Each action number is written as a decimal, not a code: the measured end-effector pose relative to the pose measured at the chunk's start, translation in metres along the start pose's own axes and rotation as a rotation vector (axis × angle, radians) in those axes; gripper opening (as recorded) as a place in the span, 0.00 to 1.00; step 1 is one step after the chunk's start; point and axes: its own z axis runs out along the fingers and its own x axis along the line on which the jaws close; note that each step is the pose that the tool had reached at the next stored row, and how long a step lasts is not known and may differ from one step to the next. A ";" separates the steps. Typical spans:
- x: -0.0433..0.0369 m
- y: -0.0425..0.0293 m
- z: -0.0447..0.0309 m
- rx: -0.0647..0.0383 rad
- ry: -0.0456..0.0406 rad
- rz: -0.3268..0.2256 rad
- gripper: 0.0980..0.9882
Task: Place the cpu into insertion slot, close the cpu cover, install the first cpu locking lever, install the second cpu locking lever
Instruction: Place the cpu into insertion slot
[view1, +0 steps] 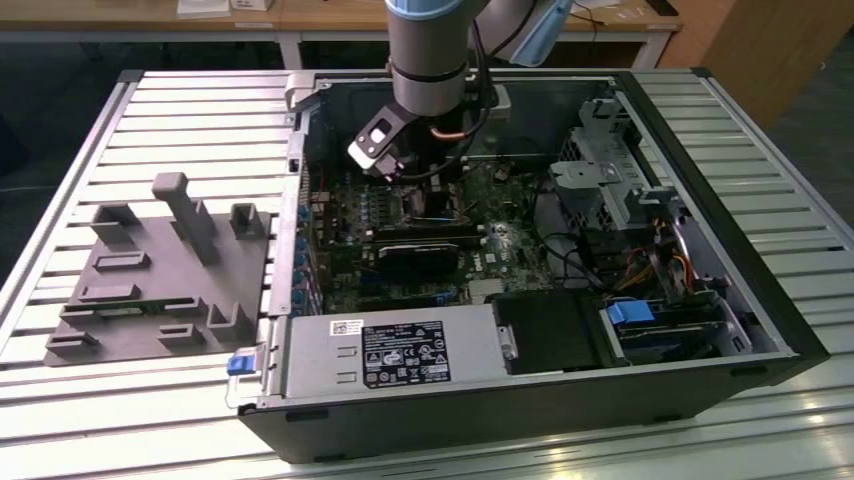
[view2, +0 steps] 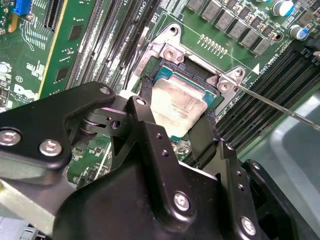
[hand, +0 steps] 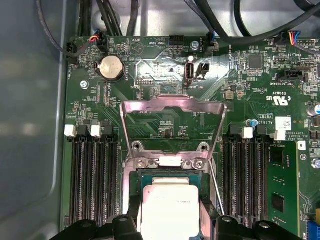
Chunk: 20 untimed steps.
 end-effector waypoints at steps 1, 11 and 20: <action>0.0000 0.0000 0.0002 0.000 0.0000 0.000 0.49; 0.0002 0.0000 0.0011 0.000 0.0000 0.001 0.49; 0.0002 0.0002 0.0011 0.000 0.0000 0.001 0.58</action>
